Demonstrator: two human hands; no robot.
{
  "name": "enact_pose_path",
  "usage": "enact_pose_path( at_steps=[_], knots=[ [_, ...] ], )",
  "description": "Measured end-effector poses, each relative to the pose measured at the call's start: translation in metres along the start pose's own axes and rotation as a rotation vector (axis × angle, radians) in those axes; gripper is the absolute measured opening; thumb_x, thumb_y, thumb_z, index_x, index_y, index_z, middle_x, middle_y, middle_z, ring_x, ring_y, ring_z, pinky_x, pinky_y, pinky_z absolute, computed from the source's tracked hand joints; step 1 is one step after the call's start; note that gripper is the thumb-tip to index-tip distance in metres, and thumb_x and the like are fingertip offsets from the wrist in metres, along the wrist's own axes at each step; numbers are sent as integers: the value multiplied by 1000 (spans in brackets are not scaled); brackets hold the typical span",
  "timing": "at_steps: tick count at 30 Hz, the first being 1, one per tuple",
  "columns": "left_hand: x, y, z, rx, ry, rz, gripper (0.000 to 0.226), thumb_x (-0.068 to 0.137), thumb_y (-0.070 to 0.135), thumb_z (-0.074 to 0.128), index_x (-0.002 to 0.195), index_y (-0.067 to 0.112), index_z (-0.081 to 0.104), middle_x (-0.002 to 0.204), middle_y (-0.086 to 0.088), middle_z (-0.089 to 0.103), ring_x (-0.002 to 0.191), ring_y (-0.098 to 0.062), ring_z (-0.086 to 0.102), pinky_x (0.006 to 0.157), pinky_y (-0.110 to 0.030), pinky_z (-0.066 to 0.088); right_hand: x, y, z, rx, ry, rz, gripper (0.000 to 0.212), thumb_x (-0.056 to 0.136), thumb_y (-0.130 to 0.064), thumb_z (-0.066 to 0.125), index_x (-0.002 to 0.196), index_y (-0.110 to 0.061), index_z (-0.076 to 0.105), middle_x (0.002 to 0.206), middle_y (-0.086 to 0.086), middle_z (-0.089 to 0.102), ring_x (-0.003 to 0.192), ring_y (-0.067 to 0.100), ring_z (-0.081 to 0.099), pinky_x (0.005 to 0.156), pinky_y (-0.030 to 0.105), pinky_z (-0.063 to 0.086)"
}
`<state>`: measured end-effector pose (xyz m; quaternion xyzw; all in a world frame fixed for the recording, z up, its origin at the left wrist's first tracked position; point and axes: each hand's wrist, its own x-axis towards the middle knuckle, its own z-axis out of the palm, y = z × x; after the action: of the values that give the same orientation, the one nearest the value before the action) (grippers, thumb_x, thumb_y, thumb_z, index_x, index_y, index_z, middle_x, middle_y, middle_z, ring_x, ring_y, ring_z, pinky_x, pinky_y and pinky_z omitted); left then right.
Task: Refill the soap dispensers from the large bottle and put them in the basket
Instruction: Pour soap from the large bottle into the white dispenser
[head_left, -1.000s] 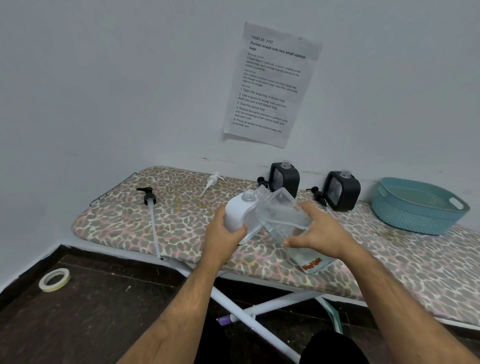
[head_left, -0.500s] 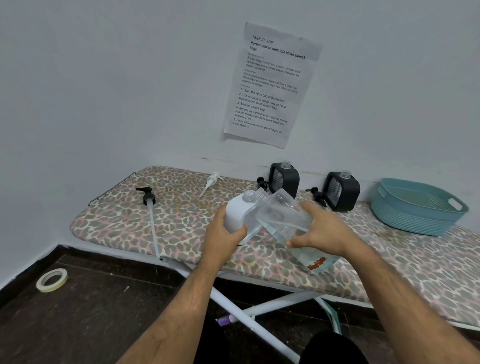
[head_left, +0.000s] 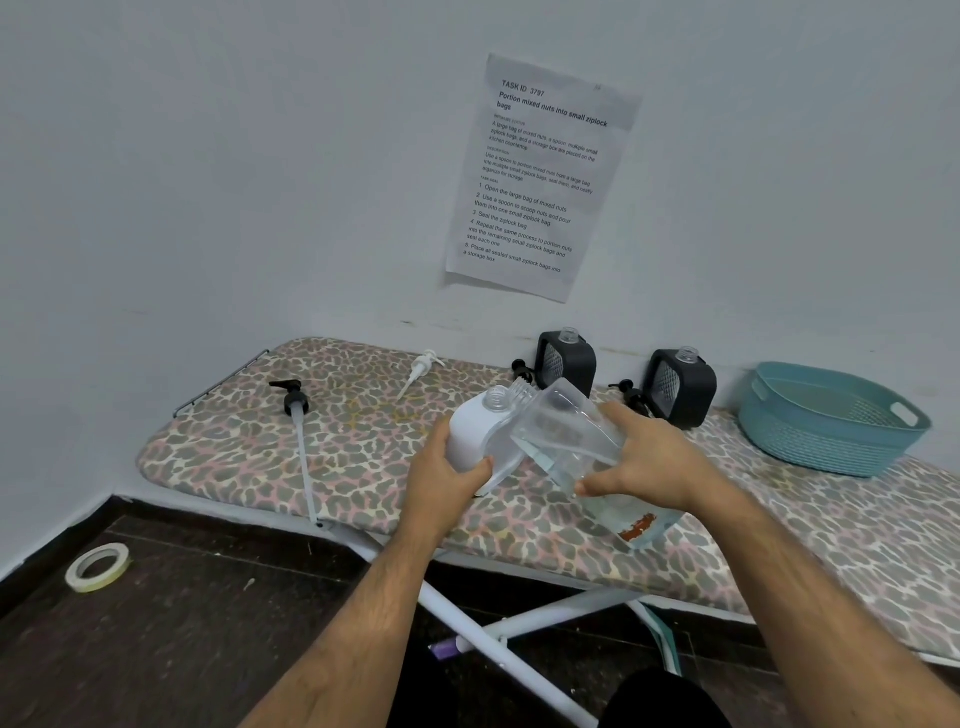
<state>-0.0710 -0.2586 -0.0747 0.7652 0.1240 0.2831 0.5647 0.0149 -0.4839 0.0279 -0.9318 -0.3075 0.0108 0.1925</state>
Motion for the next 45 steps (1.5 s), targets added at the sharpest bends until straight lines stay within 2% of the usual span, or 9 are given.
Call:
enact_pose_path(
  at_steps=[2, 4, 8, 14, 17, 24, 32, 45],
  knots=[
    [0, -1, 0, 5, 3, 0, 57, 80, 27, 74, 131, 36, 50, 119, 11, 62, 105, -10, 63, 81, -32, 58, 0, -1, -1, -22, -1, -2, 95, 63, -56, 84, 142, -27, 41, 103, -12, 57, 89, 14, 57, 80, 34, 50],
    [0, -1, 0, 5, 7, -3, 57, 80, 25, 74, 132, 34, 51, 119, 11, 62, 105, -9, 63, 81, -30, 56, 0, -2, -3, -54, -3, 4, 98, 64, -57, 83, 145, -26, 38, 104, -10, 56, 91, 14, 53, 81, 34, 47],
    [0, 0, 0, 1, 6, -2, 58, 81, 25, 74, 133, 35, 51, 119, 12, 62, 105, -7, 62, 81, -28, 55, 0, -4, -7, -73, -10, 13, 102, 65, -58, 82, 148, -26, 34, 118, -3, 62, 92, 12, 49, 82, 33, 45],
    [0, -1, 0, 15, -1, -3, 60, 77, 32, 73, 132, 34, 51, 119, 10, 62, 105, -10, 63, 83, -34, 58, 1, -8, -9, -87, -25, 10, 97, 64, -59, 82, 144, -28, 37, 93, -13, 51, 87, 14, 53, 78, 34, 47],
    [0, 0, 0, 13, -4, -2, 62, 74, 36, 71, 133, 33, 51, 120, 10, 63, 105, -10, 63, 82, -33, 58, 1, -9, -11, -97, -31, 11, 98, 64, -60, 81, 145, -28, 36, 85, -15, 47, 86, 14, 52, 75, 33, 44],
    [1, -1, 0, 14, -2, -7, 60, 79, 28, 74, 134, 31, 50, 121, 8, 62, 105, -11, 63, 78, -27, 56, 2, -14, -18, -148, -66, 13, 98, 65, -61, 80, 145, -27, 35, 74, -17, 45, 86, 17, 55, 76, 34, 48],
    [1, 1, -2, -3, -13, -27, 61, 81, 23, 75, 136, 32, 49, 122, 7, 61, 104, -10, 63, 69, -17, 53, 2, -23, -24, -199, -78, 23, 97, 64, -62, 80, 144, -28, 36, 77, -18, 47, 88, 18, 53, 78, 35, 49],
    [2, 0, -3, -39, -43, -42, 65, 79, 26, 74, 137, 32, 47, 124, 7, 60, 106, -12, 64, 71, -22, 57, 3, -31, -28, -241, -101, 39, 98, 60, -66, 78, 141, -27, 39, 82, -16, 49, 94, 20, 55, 87, 41, 52]
  ],
)
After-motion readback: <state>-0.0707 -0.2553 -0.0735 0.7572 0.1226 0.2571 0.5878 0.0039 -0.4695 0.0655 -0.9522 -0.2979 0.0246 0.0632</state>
